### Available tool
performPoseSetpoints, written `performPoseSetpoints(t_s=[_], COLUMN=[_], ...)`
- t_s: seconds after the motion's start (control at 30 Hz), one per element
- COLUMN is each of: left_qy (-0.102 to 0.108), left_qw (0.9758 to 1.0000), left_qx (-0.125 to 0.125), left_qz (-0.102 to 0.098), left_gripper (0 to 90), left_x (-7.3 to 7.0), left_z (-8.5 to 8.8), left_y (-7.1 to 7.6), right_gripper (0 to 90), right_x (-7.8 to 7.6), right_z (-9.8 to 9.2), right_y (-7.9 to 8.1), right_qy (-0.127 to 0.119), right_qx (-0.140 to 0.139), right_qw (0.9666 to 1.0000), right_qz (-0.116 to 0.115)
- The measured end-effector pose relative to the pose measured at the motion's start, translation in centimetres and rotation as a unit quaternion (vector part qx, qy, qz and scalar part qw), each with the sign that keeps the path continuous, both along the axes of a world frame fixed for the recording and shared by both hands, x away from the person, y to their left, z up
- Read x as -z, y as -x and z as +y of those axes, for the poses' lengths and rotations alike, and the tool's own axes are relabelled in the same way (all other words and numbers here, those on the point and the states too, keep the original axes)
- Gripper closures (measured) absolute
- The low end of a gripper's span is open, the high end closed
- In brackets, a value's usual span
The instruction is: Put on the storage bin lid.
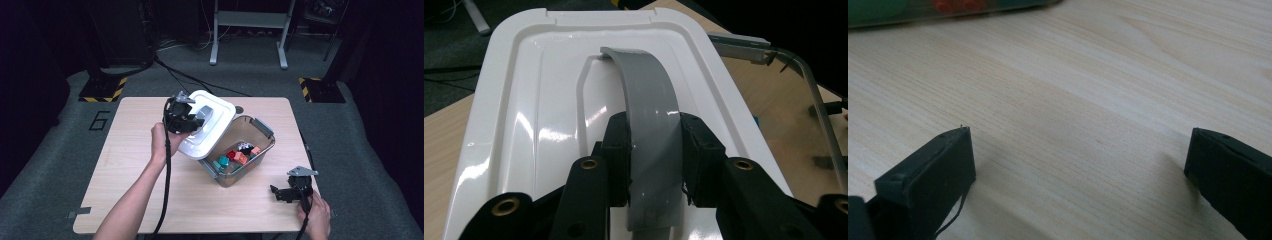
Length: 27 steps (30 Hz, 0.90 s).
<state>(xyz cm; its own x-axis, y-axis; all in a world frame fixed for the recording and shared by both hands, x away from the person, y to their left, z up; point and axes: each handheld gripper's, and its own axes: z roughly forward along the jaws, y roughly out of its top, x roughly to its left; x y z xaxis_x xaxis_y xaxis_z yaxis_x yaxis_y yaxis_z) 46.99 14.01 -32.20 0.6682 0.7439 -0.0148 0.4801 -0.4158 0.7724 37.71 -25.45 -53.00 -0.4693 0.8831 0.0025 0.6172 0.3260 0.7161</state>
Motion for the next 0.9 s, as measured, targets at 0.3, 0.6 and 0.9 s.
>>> performPoseSetpoints(t_s=[0.3, 0.6, 0.9], left_qy=[-0.004, 0.001, 0.001], left_qw=[0.9997, 0.9978, 0.9937], left_qx=[0.025, 0.060, 0.105], left_qz=[0.009, 0.028, 0.038], left_gripper=[68.0, 68.0, 68.0], left_x=[1.0, 2.4, 3.4], left_z=[-3.4, -5.9, -7.3], left_y=[0.0, 0.1, 0.3], right_gripper=[0.0, 0.0, 0.0], right_x=[0.0, 0.0, 0.0], right_z=[0.0, 0.0, 0.0], right_y=[0.0, 0.0, 0.0], right_qy=[0.000, 0.000, 0.000], right_qx=[-0.001, -0.002, -0.002], right_qw=[1.0000, 1.0000, 1.0000], right_qz=[0.001, 0.001, 0.001])
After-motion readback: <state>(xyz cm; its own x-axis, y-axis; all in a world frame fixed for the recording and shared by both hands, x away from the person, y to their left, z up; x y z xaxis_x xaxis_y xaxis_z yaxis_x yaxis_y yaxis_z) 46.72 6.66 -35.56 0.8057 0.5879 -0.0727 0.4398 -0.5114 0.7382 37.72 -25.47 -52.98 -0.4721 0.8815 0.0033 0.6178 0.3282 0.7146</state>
